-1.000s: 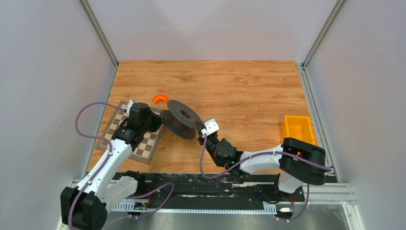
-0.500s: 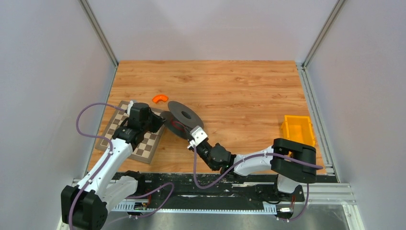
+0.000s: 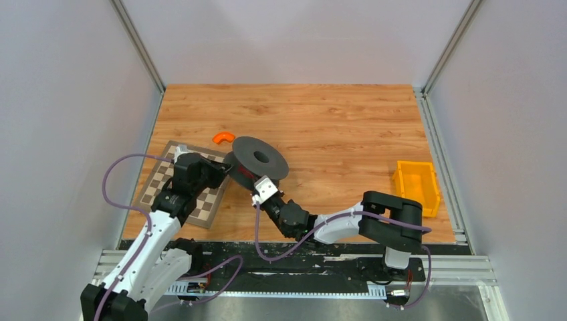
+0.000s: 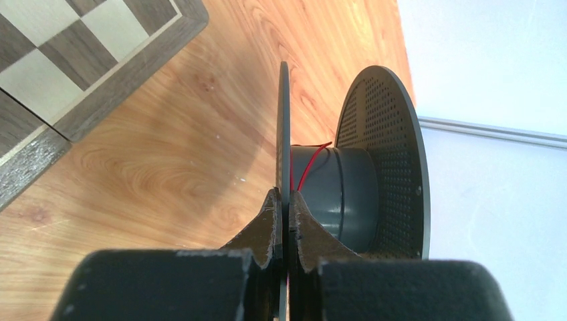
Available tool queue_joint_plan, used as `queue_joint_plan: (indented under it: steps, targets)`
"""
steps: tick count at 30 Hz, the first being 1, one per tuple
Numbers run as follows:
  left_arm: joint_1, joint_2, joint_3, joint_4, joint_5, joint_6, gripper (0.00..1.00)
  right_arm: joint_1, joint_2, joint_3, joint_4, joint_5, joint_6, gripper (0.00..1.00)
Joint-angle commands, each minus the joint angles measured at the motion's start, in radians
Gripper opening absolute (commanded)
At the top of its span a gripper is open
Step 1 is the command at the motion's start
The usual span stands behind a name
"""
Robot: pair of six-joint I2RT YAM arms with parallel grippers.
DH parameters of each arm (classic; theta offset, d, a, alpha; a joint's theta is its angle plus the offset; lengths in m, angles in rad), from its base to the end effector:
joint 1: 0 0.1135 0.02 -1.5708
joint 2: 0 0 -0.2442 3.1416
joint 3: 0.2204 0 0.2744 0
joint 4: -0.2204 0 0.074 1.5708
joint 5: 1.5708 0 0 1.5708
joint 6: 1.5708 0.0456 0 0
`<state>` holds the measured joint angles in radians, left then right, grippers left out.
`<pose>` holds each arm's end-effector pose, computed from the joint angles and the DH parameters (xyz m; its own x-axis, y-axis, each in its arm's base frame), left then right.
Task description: Wrap the cables
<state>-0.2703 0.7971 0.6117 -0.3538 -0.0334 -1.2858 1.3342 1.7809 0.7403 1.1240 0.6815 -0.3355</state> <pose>0.2184 -0.0589 0.2364 -0.3687 -0.8931 -0.2577 -0.4076 0.4045 -0.8187 0.1140 0.3502 0.1608 0.2186 -0.1844 -0.9582 -0.5675 0.7748 -0.2785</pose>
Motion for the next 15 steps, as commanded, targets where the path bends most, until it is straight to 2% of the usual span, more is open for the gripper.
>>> queue_joint_plan:
  steps: [1, 5, 15]
  targets:
    - [0.002, -0.073, -0.066, 0.203, 0.043, -0.093, 0.0, 0.002, 0.018, 0.066, 0.025, 0.059, 0.034, 0.0]
    - [0.001, -0.119, -0.137, 0.293, 0.046, -0.094, 0.0, -0.001, 0.022, 0.096, -0.072, 0.049, 0.116, 0.0]
    - [0.001, -0.191, -0.185, 0.347, 0.007, -0.061, 0.0, -0.004, 0.026, 0.115, -0.208, 0.08, 0.196, 0.0]
